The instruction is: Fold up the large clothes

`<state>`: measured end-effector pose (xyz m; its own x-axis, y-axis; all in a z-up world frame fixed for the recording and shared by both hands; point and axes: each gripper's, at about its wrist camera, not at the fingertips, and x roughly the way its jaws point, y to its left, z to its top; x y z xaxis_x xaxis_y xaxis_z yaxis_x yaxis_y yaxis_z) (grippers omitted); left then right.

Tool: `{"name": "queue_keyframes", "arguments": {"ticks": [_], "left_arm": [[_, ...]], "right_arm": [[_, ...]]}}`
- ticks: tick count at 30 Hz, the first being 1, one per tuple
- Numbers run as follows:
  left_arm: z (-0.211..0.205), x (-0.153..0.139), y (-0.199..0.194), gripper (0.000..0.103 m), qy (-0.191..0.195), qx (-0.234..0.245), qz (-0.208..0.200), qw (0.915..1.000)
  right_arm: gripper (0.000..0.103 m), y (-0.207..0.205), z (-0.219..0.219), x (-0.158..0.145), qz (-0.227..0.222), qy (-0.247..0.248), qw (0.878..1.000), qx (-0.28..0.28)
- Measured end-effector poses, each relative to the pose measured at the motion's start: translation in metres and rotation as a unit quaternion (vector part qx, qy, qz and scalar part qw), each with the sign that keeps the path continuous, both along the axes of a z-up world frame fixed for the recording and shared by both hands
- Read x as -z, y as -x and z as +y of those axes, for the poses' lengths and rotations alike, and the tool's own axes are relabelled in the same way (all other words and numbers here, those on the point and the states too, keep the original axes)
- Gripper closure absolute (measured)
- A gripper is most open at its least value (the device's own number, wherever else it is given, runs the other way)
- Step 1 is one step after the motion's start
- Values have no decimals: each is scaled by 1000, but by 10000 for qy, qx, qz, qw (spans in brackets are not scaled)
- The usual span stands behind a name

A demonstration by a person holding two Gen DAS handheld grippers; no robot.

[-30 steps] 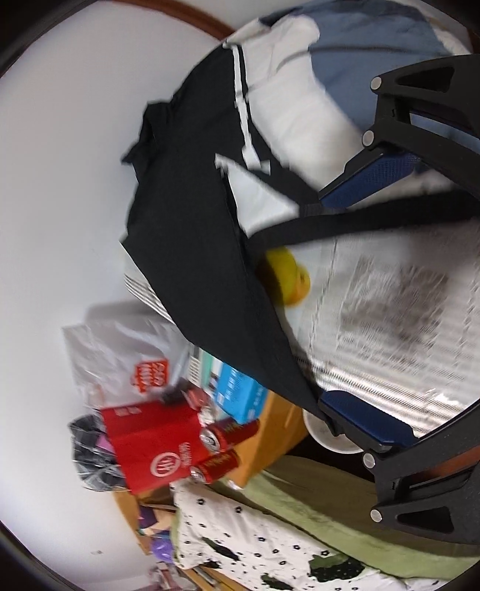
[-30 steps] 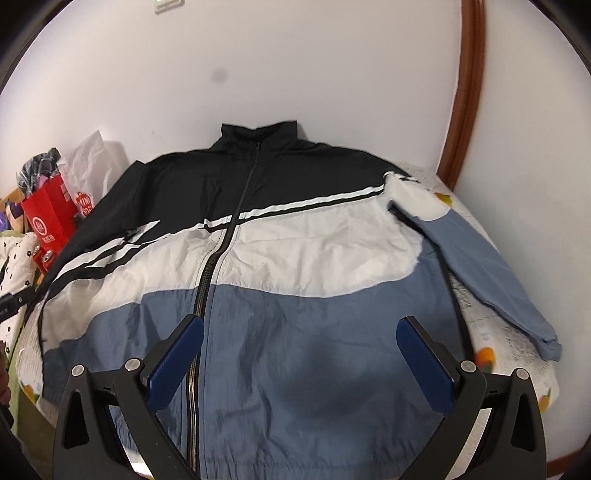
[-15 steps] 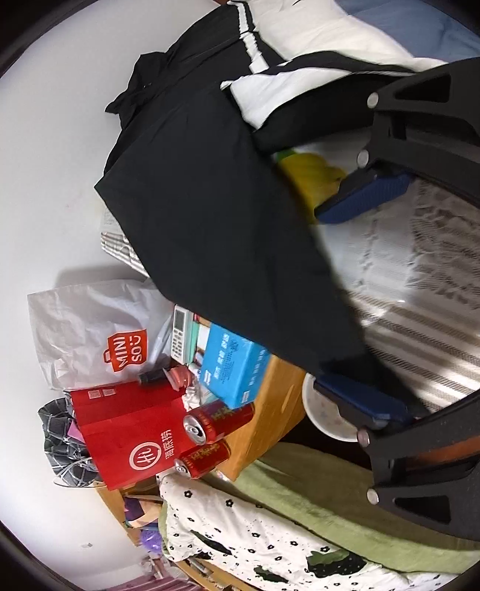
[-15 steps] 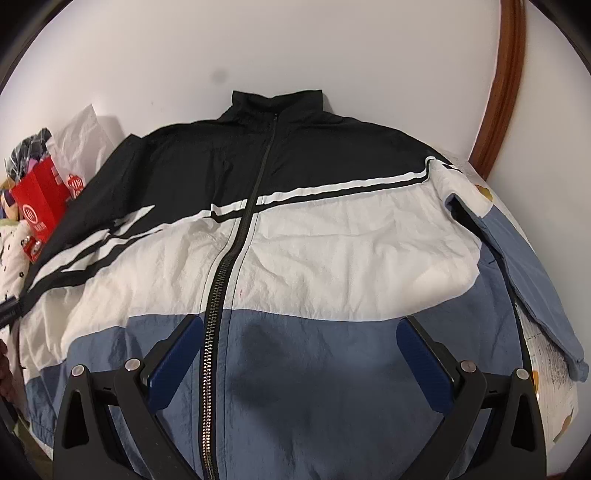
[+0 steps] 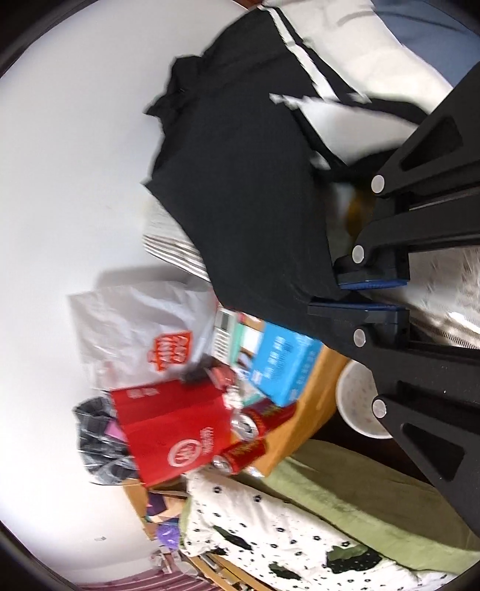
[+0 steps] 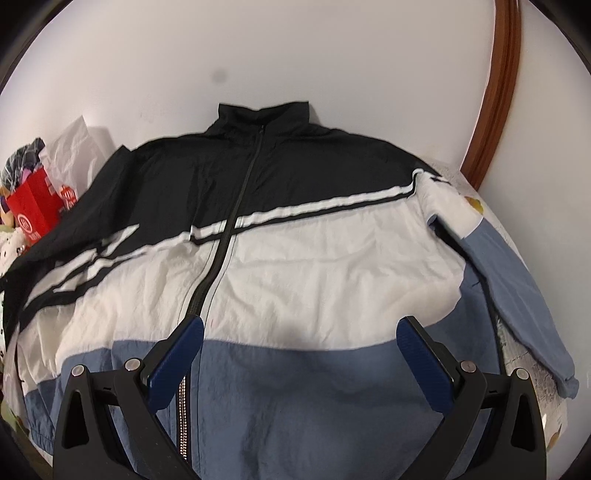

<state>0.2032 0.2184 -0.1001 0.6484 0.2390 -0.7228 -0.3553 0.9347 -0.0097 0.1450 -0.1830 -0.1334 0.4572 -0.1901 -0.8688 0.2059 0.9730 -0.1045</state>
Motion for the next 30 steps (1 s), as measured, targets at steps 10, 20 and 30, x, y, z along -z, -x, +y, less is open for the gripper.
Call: {"name": "queue_keyframes", "arguments": {"ticks": [10, 20, 30], "left_arm": [[-69, -68, -33, 97, 44, 754, -790, 9940], [-173, -79, -89, 97, 397, 1823, -804, 9791], [-269, -40, -115, 97, 208, 2462, -188, 9688]], "right_arm": [[1, -12, -23, -28, -328, -42, 9993, -155], [1, 1, -90, -34, -448, 143, 9989, 90], [1, 24, -138, -13, -287, 244, 9987, 345]]}}
